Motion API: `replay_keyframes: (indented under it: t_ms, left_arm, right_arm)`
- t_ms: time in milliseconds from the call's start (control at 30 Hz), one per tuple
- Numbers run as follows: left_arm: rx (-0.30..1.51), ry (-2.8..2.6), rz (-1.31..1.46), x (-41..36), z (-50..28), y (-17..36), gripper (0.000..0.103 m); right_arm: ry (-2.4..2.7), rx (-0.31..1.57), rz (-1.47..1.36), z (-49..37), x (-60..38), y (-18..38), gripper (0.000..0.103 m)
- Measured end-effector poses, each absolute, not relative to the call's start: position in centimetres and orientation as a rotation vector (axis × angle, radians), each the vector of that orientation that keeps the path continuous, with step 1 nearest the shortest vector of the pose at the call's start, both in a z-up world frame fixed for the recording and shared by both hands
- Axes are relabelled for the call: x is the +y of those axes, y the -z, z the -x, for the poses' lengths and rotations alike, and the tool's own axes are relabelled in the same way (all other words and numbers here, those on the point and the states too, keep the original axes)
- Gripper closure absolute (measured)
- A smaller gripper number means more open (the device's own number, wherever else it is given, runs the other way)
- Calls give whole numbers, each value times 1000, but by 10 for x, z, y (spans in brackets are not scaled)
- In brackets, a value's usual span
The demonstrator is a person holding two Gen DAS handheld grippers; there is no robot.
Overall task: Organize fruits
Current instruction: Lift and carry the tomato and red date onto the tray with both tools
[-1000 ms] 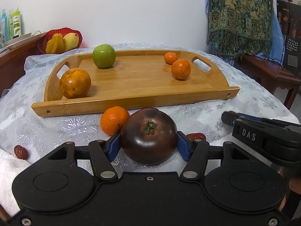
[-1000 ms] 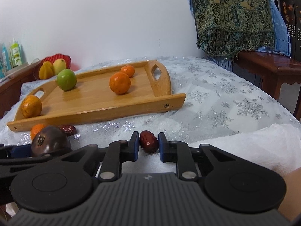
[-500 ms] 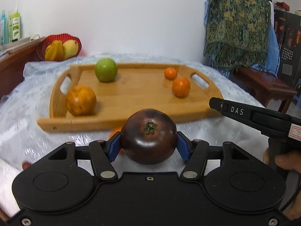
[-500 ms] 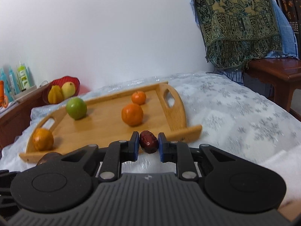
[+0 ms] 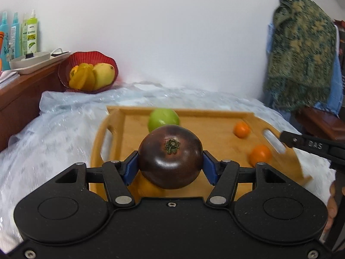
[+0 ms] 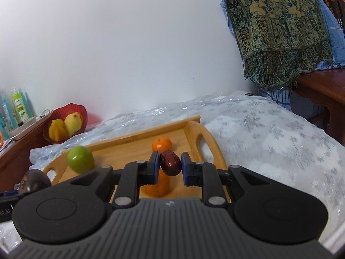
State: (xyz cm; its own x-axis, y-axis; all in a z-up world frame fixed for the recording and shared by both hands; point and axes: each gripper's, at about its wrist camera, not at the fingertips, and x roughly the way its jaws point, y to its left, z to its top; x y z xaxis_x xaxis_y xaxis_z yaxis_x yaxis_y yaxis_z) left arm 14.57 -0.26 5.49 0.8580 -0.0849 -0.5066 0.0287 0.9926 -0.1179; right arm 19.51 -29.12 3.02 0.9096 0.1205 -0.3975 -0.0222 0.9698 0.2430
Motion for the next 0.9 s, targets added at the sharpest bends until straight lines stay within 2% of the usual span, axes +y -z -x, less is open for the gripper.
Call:
replay_keyframes:
  t_ms: [200,367,900]
  left_arm:
    - [546,14,95,16,-192,-55,45]
    - [626,9,140,30,-220,-42,45]
    - [717,28,134,24,-230,-21,44]
  right_arm:
    - [-65,464,-183,-238,-286,-30,78]
    - [-53,533,-192,-261,-288,-19,78]
    - [-84,637,-169,-284,-275,-3,78]
